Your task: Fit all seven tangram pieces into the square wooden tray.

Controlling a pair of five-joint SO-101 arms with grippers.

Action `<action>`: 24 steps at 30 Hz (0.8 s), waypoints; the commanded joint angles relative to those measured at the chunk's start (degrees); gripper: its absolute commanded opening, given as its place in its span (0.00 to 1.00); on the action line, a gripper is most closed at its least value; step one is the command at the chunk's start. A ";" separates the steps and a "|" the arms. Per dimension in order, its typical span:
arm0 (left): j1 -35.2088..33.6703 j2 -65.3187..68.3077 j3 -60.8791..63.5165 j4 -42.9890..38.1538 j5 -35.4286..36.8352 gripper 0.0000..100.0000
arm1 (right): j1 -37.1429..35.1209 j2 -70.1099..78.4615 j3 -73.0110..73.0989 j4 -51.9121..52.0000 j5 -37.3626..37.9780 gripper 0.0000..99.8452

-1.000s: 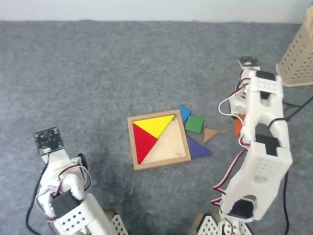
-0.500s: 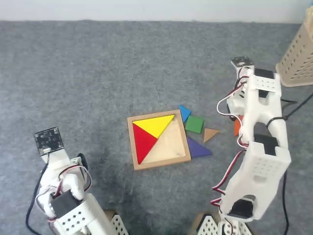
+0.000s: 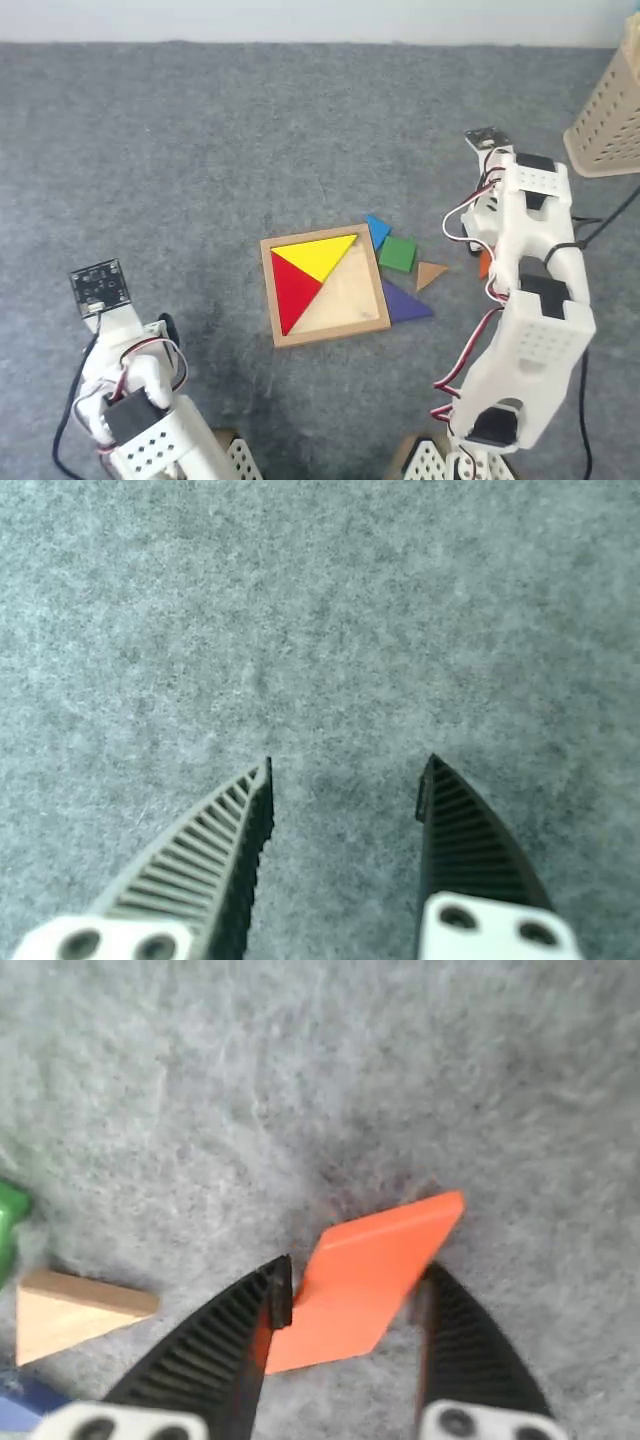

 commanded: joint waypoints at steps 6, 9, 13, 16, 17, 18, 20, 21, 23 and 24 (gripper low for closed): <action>0.18 -0.62 -1.10 0.18 0.53 0.23 | -0.57 -4.26 -1.23 0.92 -0.26 0.01; 0.18 -0.62 -1.10 0.18 0.53 0.23 | -1.54 -9.98 -1.14 4.62 -2.55 0.01; 0.18 -0.62 -1.10 0.18 0.53 0.23 | -5.76 -18.59 2.20 6.90 -3.69 0.01; 0.18 -0.62 -1.10 0.18 0.53 0.23 | -11.38 -25.80 8.44 5.49 -4.04 0.01; 0.18 -0.62 -1.10 0.18 0.53 0.23 | -13.58 -28.26 10.64 4.70 -4.04 0.01; 0.18 -0.62 -1.10 0.18 0.53 0.23 | -15.78 -30.81 12.92 3.65 -3.96 0.01; 0.18 -0.62 -1.10 0.18 0.53 0.23 | -20.18 -35.38 17.05 1.54 -3.60 0.01; 0.18 -0.62 -1.10 0.18 0.53 0.23 | -22.29 -37.23 18.64 0.48 -3.52 0.01; 0.18 -0.62 -1.10 0.18 0.53 0.23 | -25.89 -40.13 21.27 -2.15 -3.16 0.01; 0.18 -0.62 -1.10 0.18 0.53 0.23 | -27.38 -40.84 22.24 -3.56 -1.85 0.01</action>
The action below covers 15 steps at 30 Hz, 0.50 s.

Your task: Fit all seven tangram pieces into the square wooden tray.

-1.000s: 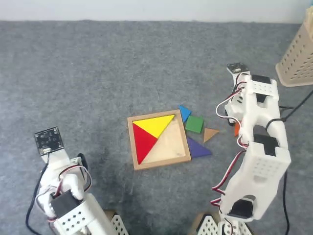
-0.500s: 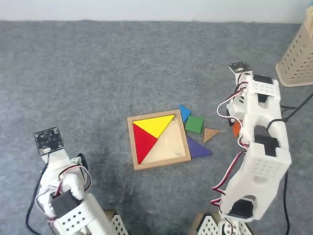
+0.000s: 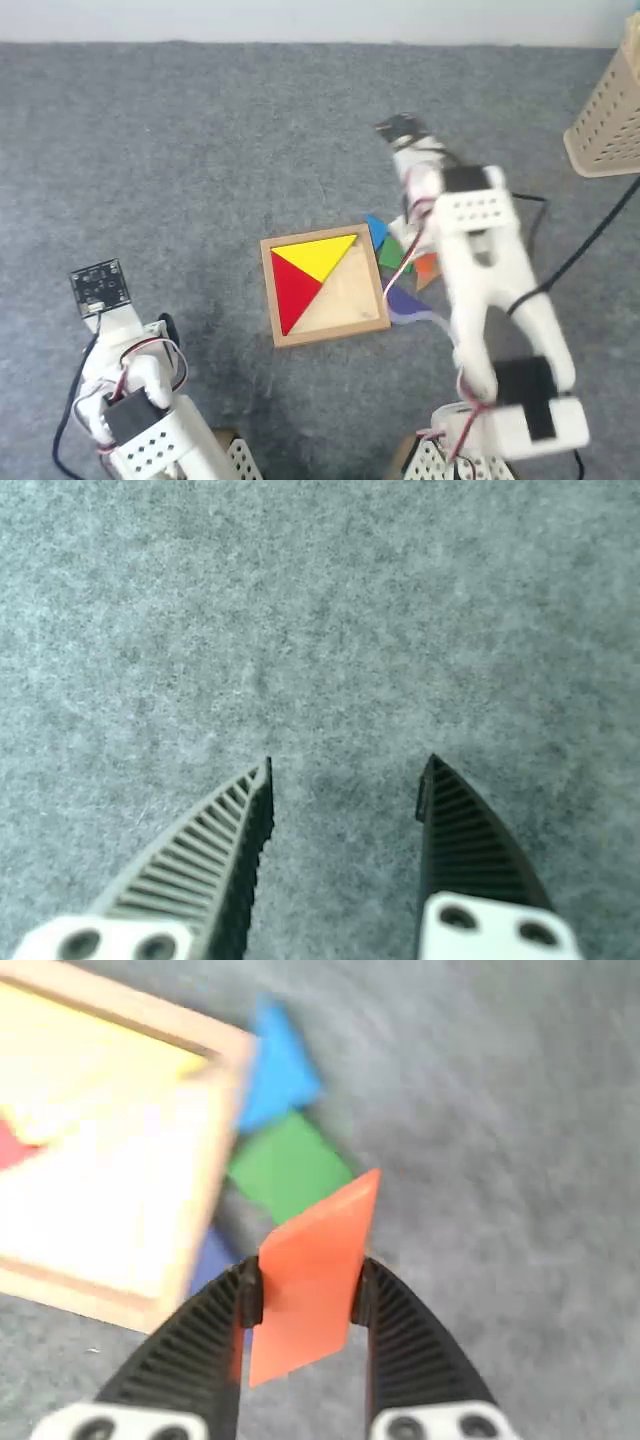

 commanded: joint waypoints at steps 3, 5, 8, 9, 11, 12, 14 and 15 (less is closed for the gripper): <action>0.18 -0.62 -1.10 0.18 0.53 0.23 | -8.92 -6.02 2.73 -6.46 4.31 0.01; 0.18 -0.62 -1.10 0.18 0.53 0.23 | -11.12 -3.65 2.64 -7.43 2.37 0.01; 0.18 -0.62 -1.10 0.18 0.53 0.23 | -12.97 2.24 1.05 -8.75 -2.46 0.01; 0.18 -0.62 -1.10 0.18 0.53 0.23 | -13.49 4.53 0.35 -9.19 -4.57 0.01; 0.18 -0.62 -1.10 0.18 0.53 0.23 | -14.55 9.71 -2.29 -8.92 -9.85 0.01; 0.18 -0.62 -1.10 0.18 0.53 0.23 | -14.99 12.18 -3.52 -8.57 -12.66 0.01; 0.18 -0.62 -1.10 0.18 0.53 0.23 | -15.34 16.31 -5.54 -7.34 -17.41 0.01; 0.18 -0.62 -1.10 0.18 0.53 0.23 | -15.34 18.15 -6.77 -6.64 -18.99 0.01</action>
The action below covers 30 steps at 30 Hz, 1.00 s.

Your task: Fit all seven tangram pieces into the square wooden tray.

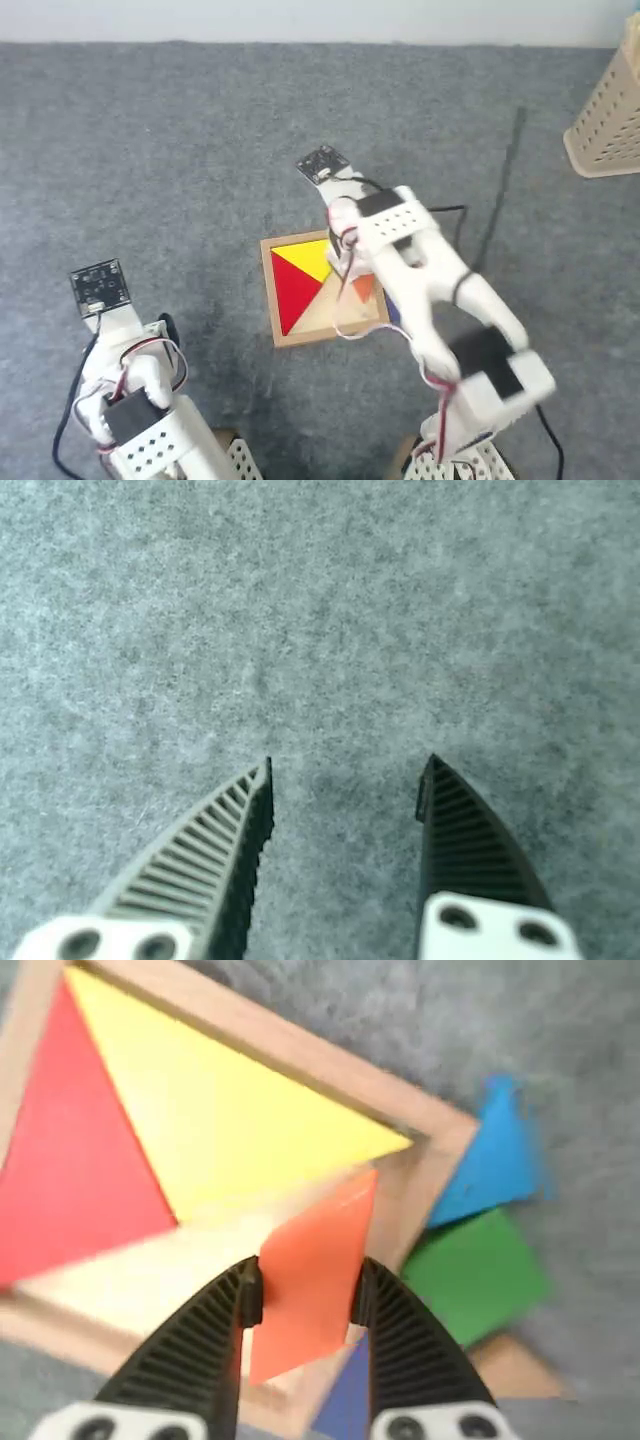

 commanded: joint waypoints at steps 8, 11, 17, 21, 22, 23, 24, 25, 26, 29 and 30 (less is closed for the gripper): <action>0.18 -0.62 -1.10 0.18 0.53 0.23 | -0.22 5.49 -10.37 4.53 -6.51 0.01; 0.18 -0.62 -1.10 0.18 0.53 0.23 | 0.04 5.49 -10.46 4.26 -6.42 0.04; 0.18 -0.62 -1.10 0.18 0.53 0.23 | 0.04 5.41 -11.60 4.70 -6.42 0.16; 0.18 -0.62 -1.10 0.18 0.53 0.23 | 0.04 4.53 -11.69 4.26 -4.84 0.15; 0.18 -0.62 -1.10 0.18 0.53 0.23 | 0.04 3.65 -11.60 4.26 -4.22 0.15; 0.18 -0.62 -1.10 0.18 0.53 0.23 | 0.04 2.51 -11.52 4.26 -3.87 0.15; 0.18 -0.62 -1.10 0.18 0.53 0.23 | 0.04 1.27 -11.34 4.44 -3.87 0.15; 0.18 -0.62 -1.10 0.18 0.53 0.23 | 0.04 -0.04 -11.16 4.62 -3.87 0.15; 0.18 -0.62 -1.10 0.18 0.53 0.23 | 0.04 -1.36 -10.46 4.62 -3.87 0.15; 0.18 -0.62 -1.10 0.18 0.53 0.23 | 0.13 -5.58 -6.42 2.51 -3.96 0.14; 0.18 -0.62 -1.10 0.18 0.53 0.23 | 0.13 -6.99 -4.40 0.66 -3.96 0.12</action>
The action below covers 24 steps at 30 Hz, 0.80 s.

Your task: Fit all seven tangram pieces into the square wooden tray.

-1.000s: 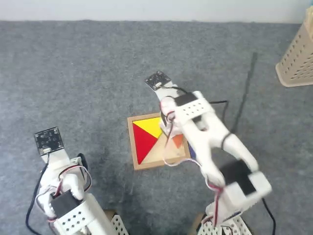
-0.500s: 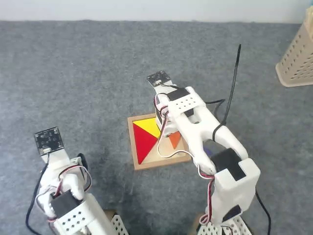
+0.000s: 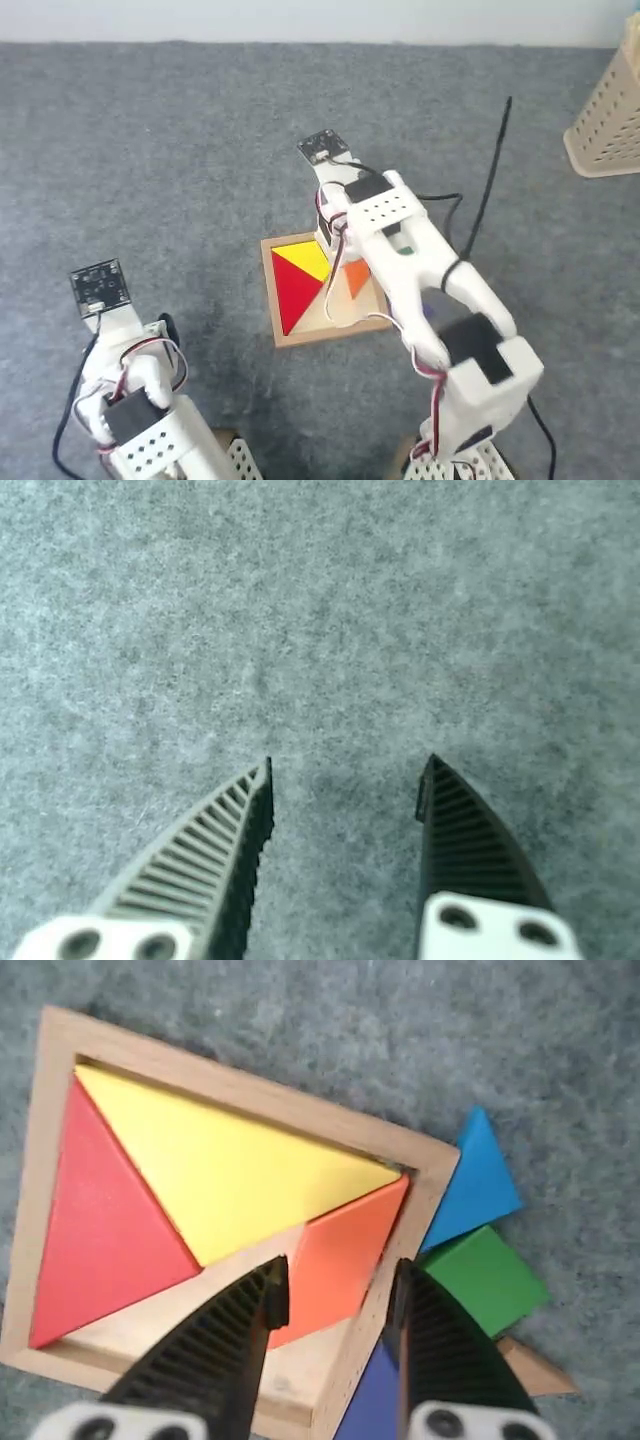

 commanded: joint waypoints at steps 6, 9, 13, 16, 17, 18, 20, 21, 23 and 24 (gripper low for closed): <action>0.18 -0.62 -1.10 0.18 0.53 0.23 | 0.40 -12.26 14.07 -13.58 1.41 0.01; 0.18 -0.62 -1.10 0.18 0.53 0.23 | 0.48 -11.03 16.53 -15.78 1.67 0.01; 0.18 -0.62 -1.10 0.18 0.53 0.23 | 0.66 -7.78 16.53 -16.13 3.34 0.01; 0.18 -0.62 -1.10 0.18 0.53 0.23 | 2.68 -5.93 16.44 -17.45 3.34 0.01; 0.18 -0.62 -1.10 0.18 0.53 0.23 | 3.65 -5.49 16.44 -17.98 3.34 0.01; 0.18 -0.62 -1.10 0.18 0.53 0.23 | 4.44 -5.14 16.44 -18.33 3.34 0.01; 0.18 -0.62 -1.10 0.18 0.53 0.23 | 5.76 -4.70 16.35 -18.68 3.43 0.01; 0.18 -0.62 -1.10 0.18 0.53 0.23 | 6.02 -4.35 15.91 -18.77 3.43 0.01; 0.18 -0.62 -1.10 0.18 0.53 0.23 | 6.20 -4.35 15.30 -18.68 3.43 0.01; 0.18 -0.62 -1.10 0.18 0.53 0.23 | 6.20 -4.35 15.21 -18.68 3.43 0.01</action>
